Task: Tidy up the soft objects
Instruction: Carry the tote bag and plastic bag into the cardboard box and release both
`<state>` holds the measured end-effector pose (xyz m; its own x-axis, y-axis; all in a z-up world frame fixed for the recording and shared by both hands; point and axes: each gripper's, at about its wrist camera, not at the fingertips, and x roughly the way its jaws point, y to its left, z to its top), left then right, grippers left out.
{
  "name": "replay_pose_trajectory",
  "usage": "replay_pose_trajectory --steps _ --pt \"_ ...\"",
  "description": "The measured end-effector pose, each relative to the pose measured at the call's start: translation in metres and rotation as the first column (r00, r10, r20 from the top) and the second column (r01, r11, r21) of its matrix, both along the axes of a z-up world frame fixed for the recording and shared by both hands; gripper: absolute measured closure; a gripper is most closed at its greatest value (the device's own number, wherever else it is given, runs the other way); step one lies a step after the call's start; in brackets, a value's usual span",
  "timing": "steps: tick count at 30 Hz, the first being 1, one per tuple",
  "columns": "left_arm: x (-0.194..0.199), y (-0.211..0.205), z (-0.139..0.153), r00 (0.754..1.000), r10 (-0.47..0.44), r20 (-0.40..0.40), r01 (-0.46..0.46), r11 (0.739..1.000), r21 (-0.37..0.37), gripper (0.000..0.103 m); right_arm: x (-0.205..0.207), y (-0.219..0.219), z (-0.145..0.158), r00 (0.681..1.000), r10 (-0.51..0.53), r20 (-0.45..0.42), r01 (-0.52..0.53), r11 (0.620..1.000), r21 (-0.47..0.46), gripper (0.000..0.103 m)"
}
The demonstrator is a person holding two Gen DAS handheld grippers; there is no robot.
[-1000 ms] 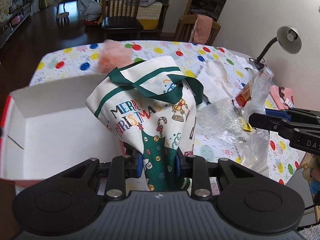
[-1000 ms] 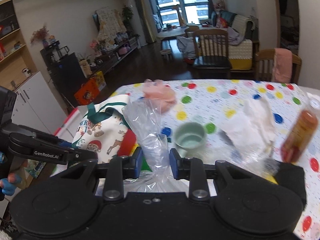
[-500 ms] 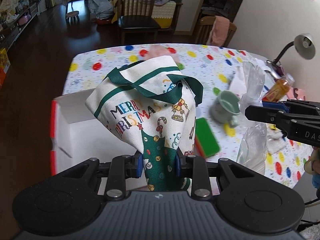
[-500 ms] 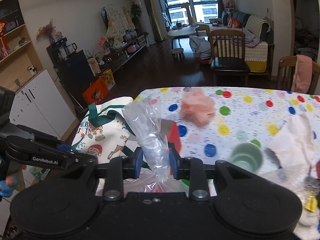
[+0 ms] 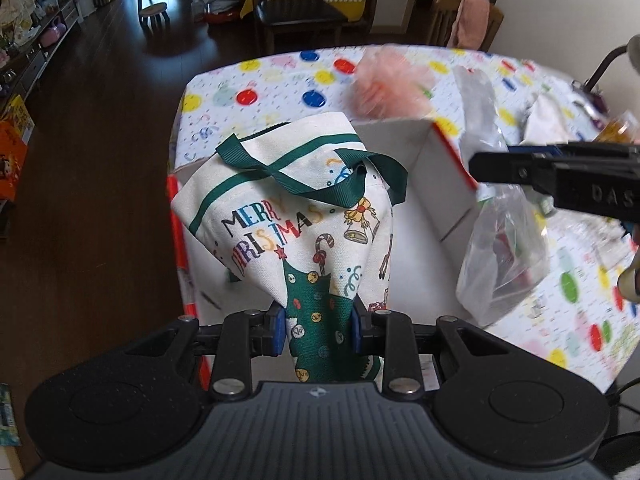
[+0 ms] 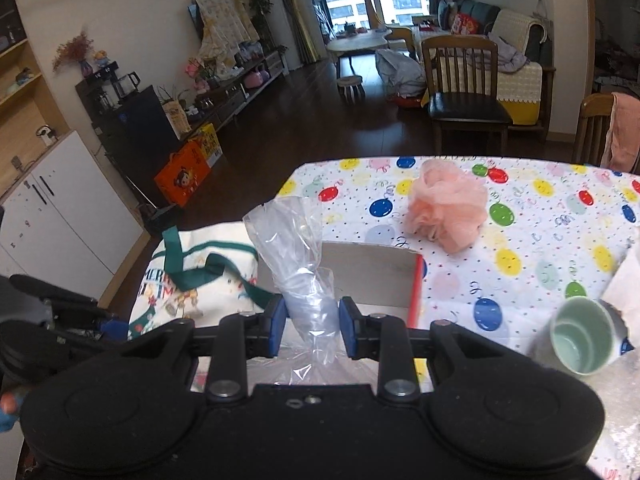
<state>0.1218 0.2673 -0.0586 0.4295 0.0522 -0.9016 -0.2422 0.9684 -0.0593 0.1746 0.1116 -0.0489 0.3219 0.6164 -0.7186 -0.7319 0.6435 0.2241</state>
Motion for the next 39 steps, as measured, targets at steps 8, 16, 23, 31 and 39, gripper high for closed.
replay_pose_trajectory --steps 8,16,23,31,39 --pt "0.02 0.014 -0.035 0.999 -0.016 -0.052 0.016 1.0 0.014 0.074 0.01 0.045 -0.037 1.0 -0.012 -0.018 0.01 0.996 -0.084 0.076" --pt "0.036 0.005 -0.072 0.99 -0.073 -0.123 0.082 0.994 0.071 0.074 0.018 0.065 -0.076 0.999 -0.021 -0.03 0.015 0.984 -0.177 0.076" --pt "0.037 0.01 -0.092 0.984 -0.067 -0.164 0.077 0.996 0.056 0.074 0.014 0.078 -0.095 1.0 -0.003 -0.01 0.0 0.97 -0.243 0.076" --pt "0.033 0.012 -0.096 0.987 -0.045 -0.157 0.051 0.998 0.038 0.068 0.013 0.084 -0.113 1.0 0.002 0.014 0.002 0.952 -0.305 0.074" --pt "0.023 -0.003 -0.079 0.989 -0.082 -0.121 0.087 0.995 0.037 0.037 0.01 0.083 -0.112 1.0 0.026 0.015 -0.021 0.955 -0.297 0.06"
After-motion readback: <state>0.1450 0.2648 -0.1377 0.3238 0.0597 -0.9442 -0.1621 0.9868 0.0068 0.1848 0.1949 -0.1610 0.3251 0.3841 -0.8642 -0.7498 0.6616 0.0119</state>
